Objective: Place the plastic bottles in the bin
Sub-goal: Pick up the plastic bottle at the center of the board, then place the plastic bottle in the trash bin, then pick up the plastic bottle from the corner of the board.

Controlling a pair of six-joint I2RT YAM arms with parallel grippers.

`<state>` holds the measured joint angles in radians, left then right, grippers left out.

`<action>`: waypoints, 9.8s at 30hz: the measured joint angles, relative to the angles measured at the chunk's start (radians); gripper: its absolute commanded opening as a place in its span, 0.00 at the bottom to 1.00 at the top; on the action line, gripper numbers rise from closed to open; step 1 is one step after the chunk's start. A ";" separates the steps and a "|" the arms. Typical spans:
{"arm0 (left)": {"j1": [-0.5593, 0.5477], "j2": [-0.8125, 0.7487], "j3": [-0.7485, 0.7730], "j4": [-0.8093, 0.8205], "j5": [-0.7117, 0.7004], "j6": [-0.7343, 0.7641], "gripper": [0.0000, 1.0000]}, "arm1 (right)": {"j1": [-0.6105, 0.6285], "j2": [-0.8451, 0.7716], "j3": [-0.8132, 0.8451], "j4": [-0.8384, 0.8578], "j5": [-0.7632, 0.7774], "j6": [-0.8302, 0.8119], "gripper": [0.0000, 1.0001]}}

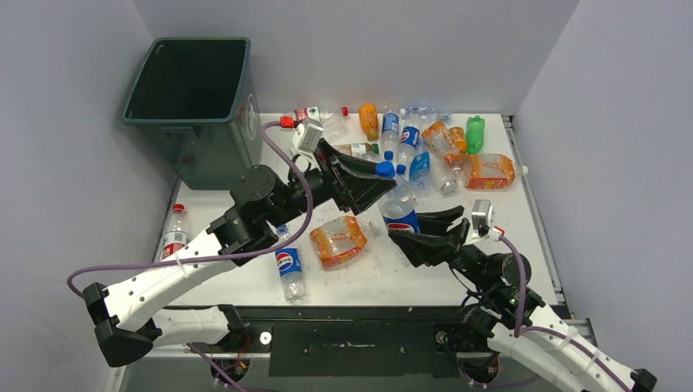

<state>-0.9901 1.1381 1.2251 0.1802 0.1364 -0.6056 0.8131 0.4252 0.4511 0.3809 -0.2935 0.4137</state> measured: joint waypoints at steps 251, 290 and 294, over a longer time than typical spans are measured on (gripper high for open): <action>0.280 -0.175 -0.369 0.179 0.543 -0.103 0.06 | -0.322 0.138 0.123 -0.076 -0.412 0.243 0.90; 0.351 -0.332 -0.412 0.302 0.346 -0.126 0.96 | 0.007 0.302 0.092 0.173 -0.313 0.224 0.35; 0.382 -0.257 -0.283 0.269 0.338 -0.166 0.96 | 0.013 0.277 0.110 0.055 -0.281 0.120 0.34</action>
<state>-0.6083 0.8806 0.9421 0.4488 0.4747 -0.7715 0.8265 0.7017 0.5610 0.4355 -0.5747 0.5335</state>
